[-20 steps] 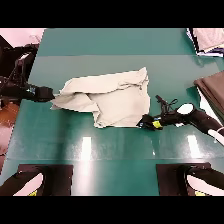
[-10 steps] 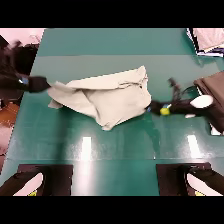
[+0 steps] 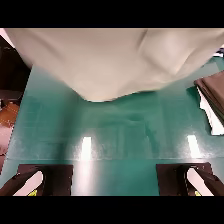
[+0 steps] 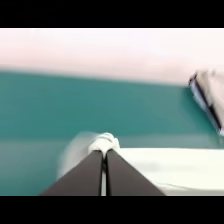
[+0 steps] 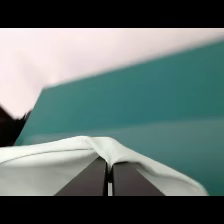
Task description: Fold the shirts.
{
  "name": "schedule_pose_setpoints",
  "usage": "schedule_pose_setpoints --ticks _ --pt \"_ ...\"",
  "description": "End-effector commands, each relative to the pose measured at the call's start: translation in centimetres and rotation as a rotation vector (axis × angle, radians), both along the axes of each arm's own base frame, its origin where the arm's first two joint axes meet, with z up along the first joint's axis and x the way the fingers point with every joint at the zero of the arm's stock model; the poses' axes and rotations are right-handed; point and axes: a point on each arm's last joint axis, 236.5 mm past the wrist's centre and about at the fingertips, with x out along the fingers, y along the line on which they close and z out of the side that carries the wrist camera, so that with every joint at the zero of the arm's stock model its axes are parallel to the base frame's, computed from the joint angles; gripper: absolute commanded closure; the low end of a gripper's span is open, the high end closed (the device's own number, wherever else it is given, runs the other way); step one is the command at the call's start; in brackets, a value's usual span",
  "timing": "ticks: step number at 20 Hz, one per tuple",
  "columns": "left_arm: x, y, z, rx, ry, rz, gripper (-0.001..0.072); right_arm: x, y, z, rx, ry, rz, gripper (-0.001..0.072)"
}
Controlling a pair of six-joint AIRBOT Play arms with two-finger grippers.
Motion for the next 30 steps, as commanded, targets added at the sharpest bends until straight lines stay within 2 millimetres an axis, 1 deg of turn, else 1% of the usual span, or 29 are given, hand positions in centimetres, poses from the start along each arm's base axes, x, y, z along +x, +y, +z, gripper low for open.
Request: schedule_pose_setpoints --ticks 1,2,3,4,6,7,8,9,10,11,12,13,14,16,17,18,19,21,22,23,24,25,26,27,28,29,30 --pt "-6.9 -2.1 9.6 0.030 -0.267 -0.031 0.0686 -5.7 -0.5 9.3 -0.167 -0.198 -0.096 0.0695" --pt "-8.5 -2.7 11.0 0.029 -0.317 -0.043 0.0686 -7.1 -0.2 11.2 -0.208 -0.242 -0.119 0.0694" --pt "-10.7 -3.4 12.4 0.024 -0.370 -0.055 0.0686 -8.5 0.1 12.9 -0.246 -0.285 -0.144 0.0695" --pt "-12.3 -3.6 13.4 0.022 -0.415 -0.049 0.0686 -9.6 0.4 14.2 -0.281 -0.319 -0.164 0.0694" --pt "-16.0 -4.2 15.1 0.028 -0.499 -0.039 0.0686 -11.3 0.8 15.9 -0.336 -0.365 -0.209 0.0694" --pt "-17.6 -4.4 15.8 0.034 -0.538 -0.035 0.0686 -11.8 0.9 16.3 -0.356 -0.373 -0.227 0.0694" --pt "-18.6 -4.6 16.1 0.060 -0.564 -0.031 0.0686 -12.2 0.8 16.5 -0.371 -0.374 -0.241 0.0695" --pt "-19.1 -4.7 16.1 0.081 -0.574 -0.026 0.0686 -12.2 0.7 16.4 -0.376 -0.369 -0.250 0.0695" --pt "-18.9 -4.8 15.6 0.097 -0.556 -0.026 0.0686 -11.9 0.3 15.9 -0.369 -0.351 -0.254 0.0695" --pt "-17.7 -4.4 14.5 0.105 -0.512 -0.016 0.0687 -11.2 -0.3 14.9 -0.350 -0.313 -0.249 0.0695" --pt "-15.7 -3.8 12.7 0.101 -0.440 -0.010 0.0687 -10.4 -0.9 13.5 -0.328 -0.265 -0.239 0.0696" --pt "-13.3 -3.3 10.2 0.091 -0.351 -0.013 0.0687 -9.5 -1.6 11.8 -0.303 -0.207 -0.226 0.0696" --pt "-10.7 -2.8 7.2 0.073 -0.249 -0.021 0.0687 -8.2 -2.7 9.9 -0.267 -0.141 -0.212 0.0696" --pt "-5.0 -1.8 -0.8 0.017 0.005 -0.041 0.0687 -5.5 -3.8 5.7 -0.191 0.005 -0.142 0.0696" --pt "-2.5 -1.4 -5.5 -0.007 0.138 -0.050 0.0687 -3.9 -3.9 3.1 -0.149 0.093 -0.084 0.0696" --pt "-0.7 -1.0 -10.0 -0.033 0.255 -0.057 0.0687 -2.1 -4.1 0.1 -0.115 0.198 -0.048 0.0696" --pt "1.1 -0.6 -14.8 -0.064 0.379 -0.062 0.0687 -0.2 -4.3 -3.9 -0.106 0.337 -0.025 0.0696" --pt "3.3 -0.3 -23.2 -0.124 0.583 -0.070 0.0686 2.4 -4.1 -12.1 -0.142 0.619 0.006 0.0696" --pt "4.0 -0.1 -26.8 -0.148 0.671 -0.069 0.0686 3.5 -3.4 -16.2 -0.163 0.749 0.046 0.0695" --pt "4.7 0.1 -30.1 -0.174 0.750 -0.069 0.0686 4.7 -2.3 -19.7 -0.173 0.847 0.093 0.0696" --pt "5.7 0.4 -32.6 -0.197 0.798 -0.061 0.0686 6.0 -1.1 -22.5 -0.171 0.906 0.137 0.0696" --pt "7.1 0.9 -34.7 -0.203 0.821 -0.048 0.0686 7.6 0.0 -25.2 -0.167 0.943 0.167 0.0696" --pt "8.7 1.4 -35.9 -0.211 0.808 -0.035 0.0686 9.3 0.6 -27.3 -0.169 0.955 0.170 0.0696" --pt "10.7 1.8 -36.6 -0.227 0.766 -0.024 0.0686 11.3 1.2 -29.2 -0.172 0.943 0.163 0.0696" --pt "12.6 2.1 -36.8 -0.252 0.711 -0.016 0.0686 13.2 1.6 -30.4 -0.162 0.914 0.152 0.0696" --pt "14.5 2.4 -36.6 -0.292 0.647 -0.001 0.0686 15.3 1.9 -31.3 -0.156 0.873 0.133 0.0695" --pt "16.0 2.8 -36.4 -0.326 0.592 0.012 0.0686 17.1 2.0 -31.9 -0.151 0.832 0.114 0.0696"
